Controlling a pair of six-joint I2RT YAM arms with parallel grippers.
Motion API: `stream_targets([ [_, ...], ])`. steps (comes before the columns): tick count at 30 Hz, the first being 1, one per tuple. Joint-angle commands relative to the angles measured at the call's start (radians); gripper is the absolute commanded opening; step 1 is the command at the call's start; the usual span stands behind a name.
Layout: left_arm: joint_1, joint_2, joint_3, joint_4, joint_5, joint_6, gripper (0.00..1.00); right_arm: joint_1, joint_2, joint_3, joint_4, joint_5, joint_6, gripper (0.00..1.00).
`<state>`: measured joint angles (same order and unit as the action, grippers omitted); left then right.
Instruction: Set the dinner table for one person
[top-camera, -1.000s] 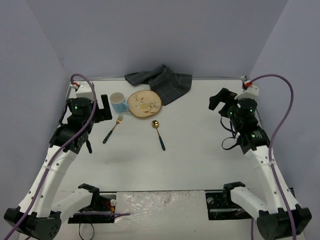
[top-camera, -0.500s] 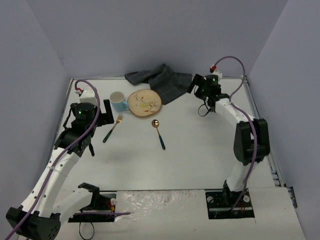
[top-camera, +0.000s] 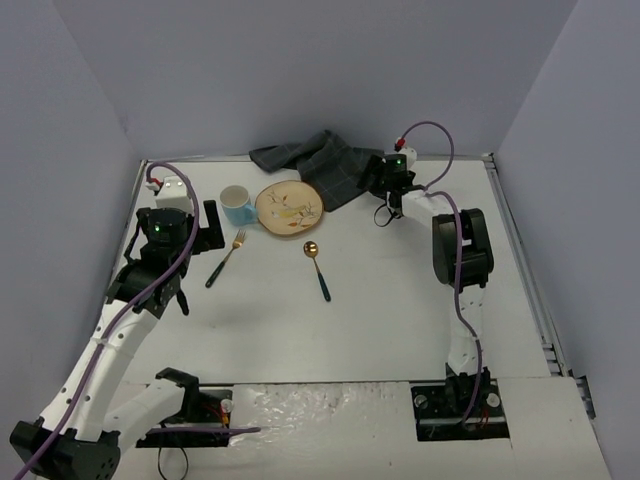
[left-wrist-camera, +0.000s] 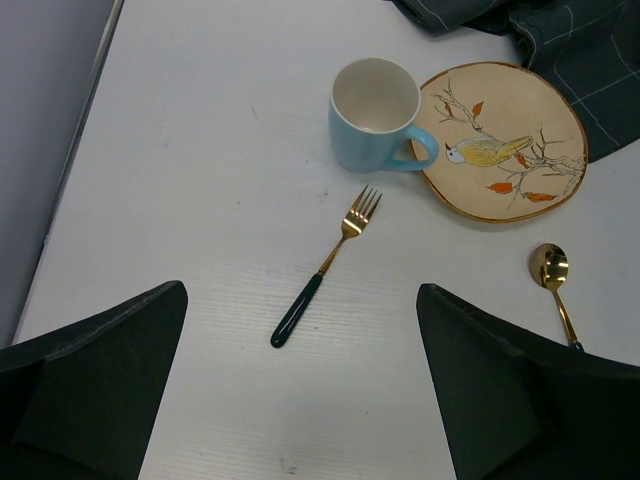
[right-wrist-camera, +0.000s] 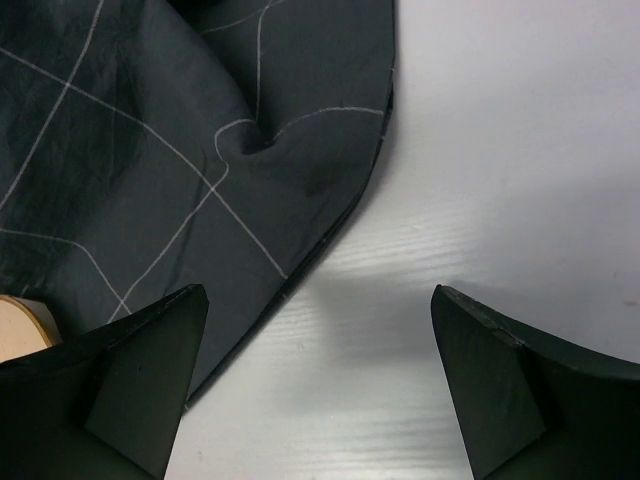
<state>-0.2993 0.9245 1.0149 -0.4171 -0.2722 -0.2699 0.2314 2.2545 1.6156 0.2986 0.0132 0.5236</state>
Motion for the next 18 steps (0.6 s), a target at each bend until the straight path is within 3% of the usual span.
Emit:
stream_targets([
  [1, 0.002, 0.003, 0.023, 0.051, -0.026, 0.014, 0.97, 0.018, 0.018, 0.089, 0.093, 0.044, -0.021, 0.9],
  [13, 0.002, 0.002, 0.024, 0.046, -0.023, 0.012, 0.97, 0.019, 0.145, 0.154, 0.135, 0.038, 0.036, 0.88],
  [18, 0.002, 0.005, 0.024, 0.047, -0.022, 0.011, 0.97, 0.016, 0.197, 0.187, 0.127, 0.043, 0.07, 0.79],
])
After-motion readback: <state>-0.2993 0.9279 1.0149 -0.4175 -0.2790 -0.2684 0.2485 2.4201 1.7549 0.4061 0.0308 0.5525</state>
